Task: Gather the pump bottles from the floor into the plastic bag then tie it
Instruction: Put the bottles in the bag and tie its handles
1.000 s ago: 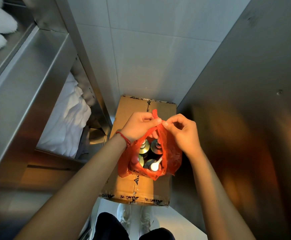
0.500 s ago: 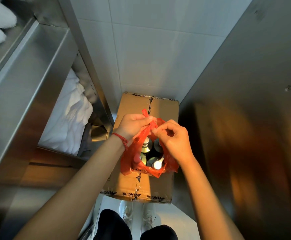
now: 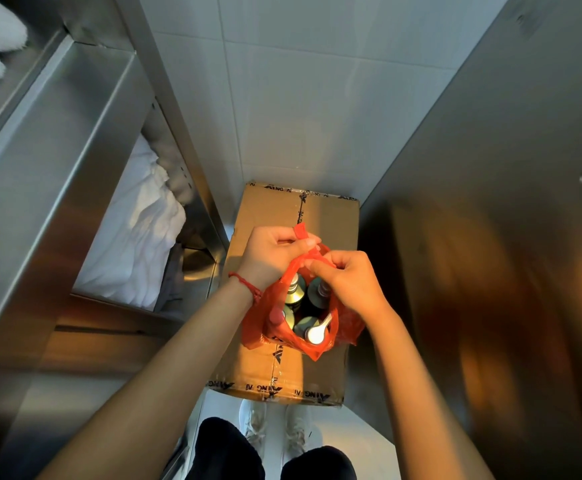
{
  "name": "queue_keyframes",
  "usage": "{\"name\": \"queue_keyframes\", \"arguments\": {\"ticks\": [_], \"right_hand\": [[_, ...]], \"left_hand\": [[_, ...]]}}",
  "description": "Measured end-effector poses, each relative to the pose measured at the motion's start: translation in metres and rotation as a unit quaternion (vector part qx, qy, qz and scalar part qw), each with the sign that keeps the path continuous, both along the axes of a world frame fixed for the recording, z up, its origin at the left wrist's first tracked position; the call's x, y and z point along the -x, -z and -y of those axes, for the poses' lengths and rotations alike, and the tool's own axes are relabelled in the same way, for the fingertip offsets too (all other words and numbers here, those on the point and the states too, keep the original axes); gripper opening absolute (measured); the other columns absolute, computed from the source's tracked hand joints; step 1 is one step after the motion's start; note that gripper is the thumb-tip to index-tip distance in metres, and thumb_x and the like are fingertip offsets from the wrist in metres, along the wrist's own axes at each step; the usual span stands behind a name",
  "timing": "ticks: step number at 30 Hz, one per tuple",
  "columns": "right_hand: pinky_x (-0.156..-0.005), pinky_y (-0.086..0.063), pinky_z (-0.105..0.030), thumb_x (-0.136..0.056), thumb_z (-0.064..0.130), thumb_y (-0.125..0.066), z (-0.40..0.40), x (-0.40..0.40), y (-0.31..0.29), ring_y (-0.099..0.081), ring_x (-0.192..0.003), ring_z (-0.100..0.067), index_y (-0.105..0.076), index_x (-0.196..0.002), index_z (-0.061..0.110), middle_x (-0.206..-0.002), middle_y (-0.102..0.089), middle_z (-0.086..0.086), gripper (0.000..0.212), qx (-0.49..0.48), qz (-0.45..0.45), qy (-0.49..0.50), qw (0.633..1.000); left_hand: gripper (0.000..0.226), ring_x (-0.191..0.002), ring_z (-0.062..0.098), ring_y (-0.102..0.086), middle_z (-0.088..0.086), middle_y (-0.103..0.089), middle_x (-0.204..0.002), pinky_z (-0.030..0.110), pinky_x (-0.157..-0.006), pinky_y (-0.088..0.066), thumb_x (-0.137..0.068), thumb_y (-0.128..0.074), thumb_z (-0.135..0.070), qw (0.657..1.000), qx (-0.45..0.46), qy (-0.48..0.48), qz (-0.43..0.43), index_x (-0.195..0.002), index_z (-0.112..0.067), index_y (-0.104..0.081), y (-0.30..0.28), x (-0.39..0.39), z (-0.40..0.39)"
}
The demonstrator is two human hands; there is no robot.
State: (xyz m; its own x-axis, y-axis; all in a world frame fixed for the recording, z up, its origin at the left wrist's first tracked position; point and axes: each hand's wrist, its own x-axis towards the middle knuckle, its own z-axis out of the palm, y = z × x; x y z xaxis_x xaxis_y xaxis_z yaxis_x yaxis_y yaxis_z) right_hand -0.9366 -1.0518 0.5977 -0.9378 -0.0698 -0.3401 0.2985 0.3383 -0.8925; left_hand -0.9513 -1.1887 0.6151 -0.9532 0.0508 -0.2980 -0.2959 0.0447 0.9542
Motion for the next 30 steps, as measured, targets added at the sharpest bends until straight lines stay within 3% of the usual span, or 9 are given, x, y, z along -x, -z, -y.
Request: {"name": "queue_keyframes", "arguments": {"ticks": [4, 7, 11, 16, 18, 20, 24, 27, 30], "right_hand": [[-0.064, -0.046, -0.034, -0.078, 0.013, -0.068, 0.002, -0.001, -0.002, -0.057, -0.066, -0.025, -0.07, -0.068, 0.006, -0.071, -0.064, -0.017, 0.013, 0.076, 0.053, 0.056, 0.994], [-0.07, -0.045, -0.039, -0.075, 0.017, -0.07, 0.0, -0.001, -0.003, -0.055, -0.073, -0.033, -0.071, -0.075, 0.003, -0.081, -0.063, -0.025, 0.014, 0.164, 0.128, 0.097, 0.973], [-0.055, -0.048, -0.023, -0.07, 0.034, -0.075, 0.002, -0.001, -0.002, -0.059, -0.051, -0.018, -0.071, -0.059, 0.011, -0.055, -0.066, -0.008, 0.026, 0.192, 0.169, 0.153, 0.955], [-0.053, -0.054, -0.025, -0.073, 0.008, -0.07, 0.005, 0.004, -0.002, -0.067, -0.055, -0.019, -0.072, -0.073, 0.006, -0.064, -0.072, -0.01, 0.003, 0.287, 0.216, 0.189, 0.914], [-0.052, -0.053, -0.024, -0.074, 0.006, -0.068, 0.005, 0.004, -0.003, -0.068, -0.056, -0.017, -0.07, -0.083, 0.003, -0.065, -0.072, -0.009, 0.01, 0.291, 0.214, 0.196, 0.912], [-0.053, -0.053, -0.025, -0.077, 0.008, -0.065, 0.006, 0.004, -0.001, -0.067, -0.055, -0.017, -0.069, -0.09, 0.002, -0.065, -0.072, -0.008, 0.014, 0.275, 0.19, 0.208, 0.919], [-0.054, -0.053, -0.024, -0.085, 0.011, -0.059, 0.009, 0.0, 0.004, -0.067, -0.057, -0.013, -0.069, -0.075, 0.012, -0.06, -0.072, -0.002, 0.014, 0.245, 0.122, 0.25, 0.929], [-0.05, -0.051, -0.022, -0.086, 0.013, -0.057, 0.007, -0.003, 0.007, -0.066, -0.055, -0.011, -0.069, -0.072, 0.014, -0.058, -0.07, 0.001, 0.018, 0.259, 0.106, 0.298, 0.913], [-0.044, -0.048, -0.017, -0.085, 0.007, -0.055, 0.003, -0.008, 0.013, -0.061, -0.045, -0.008, -0.066, -0.065, 0.012, -0.047, -0.065, 0.004, 0.023, 0.276, 0.106, 0.391, 0.872]], "left_hand": [[0.02, -0.05, -0.005, -0.06, -0.017, -0.064, -0.047, 0.009, -0.055, -0.05, -0.081, -0.06, 0.006, 0.999, -0.005, -0.035, 0.002, -0.099, 0.013, -0.062, 0.002, 0.0, -0.002], [0.021, -0.052, -0.005, -0.06, -0.006, -0.066, -0.062, 0.011, -0.059, -0.05, -0.082, -0.06, 0.003, 0.998, -0.016, -0.059, 0.012, -0.1, 0.012, -0.062, 0.002, 0.0, -0.004], [0.021, -0.058, -0.001, -0.061, 0.011, -0.067, -0.081, 0.014, -0.064, -0.052, -0.082, -0.061, 0.0, 0.997, -0.019, -0.072, 0.008, -0.1, 0.009, -0.064, 0.001, -0.004, -0.006], [0.018, -0.062, -0.002, -0.064, 0.01, -0.068, -0.086, 0.014, -0.066, -0.054, -0.08, -0.063, -0.001, 0.993, -0.027, -0.115, 0.006, -0.097, 0.002, -0.067, 0.003, -0.012, -0.011], [0.014, -0.062, 0.003, -0.064, 0.007, -0.068, -0.077, 0.016, -0.062, -0.053, -0.08, -0.065, -0.005, 0.991, -0.007, -0.131, 0.008, -0.093, -0.005, -0.069, 0.005, -0.016, -0.013], [0.006, -0.064, 0.018, -0.059, 0.012, -0.065, -0.071, 0.027, -0.061, -0.049, -0.081, -0.065, -0.011, 0.99, 0.023, -0.14, 0.015, -0.08, -0.009, -0.07, 0.007, -0.019, -0.015], [0.024, -0.063, 0.022, -0.053, 0.027, -0.062, -0.067, 0.048, -0.062, -0.052, -0.082, -0.065, -0.019, 0.981, 0.089, -0.17, 0.011, -0.07, 0.002, -0.067, 0.015, -0.024, -0.017], [0.022, -0.062, 0.023, -0.055, 0.02, -0.063, -0.063, 0.038, -0.06, -0.05, -0.079, -0.067, -0.019, 0.967, 0.115, -0.225, 0.021, -0.069, 0.0, -0.068, 0.021, -0.025, -0.01], [0.019, -0.063, 0.022, -0.058, 0.013, -0.063, -0.061, 0.028, -0.065, -0.045, -0.079, -0.067, -0.016, 0.955, 0.128, -0.261, 0.059, -0.061, -0.009, -0.067, 0.033, -0.031, 0.006]]}}
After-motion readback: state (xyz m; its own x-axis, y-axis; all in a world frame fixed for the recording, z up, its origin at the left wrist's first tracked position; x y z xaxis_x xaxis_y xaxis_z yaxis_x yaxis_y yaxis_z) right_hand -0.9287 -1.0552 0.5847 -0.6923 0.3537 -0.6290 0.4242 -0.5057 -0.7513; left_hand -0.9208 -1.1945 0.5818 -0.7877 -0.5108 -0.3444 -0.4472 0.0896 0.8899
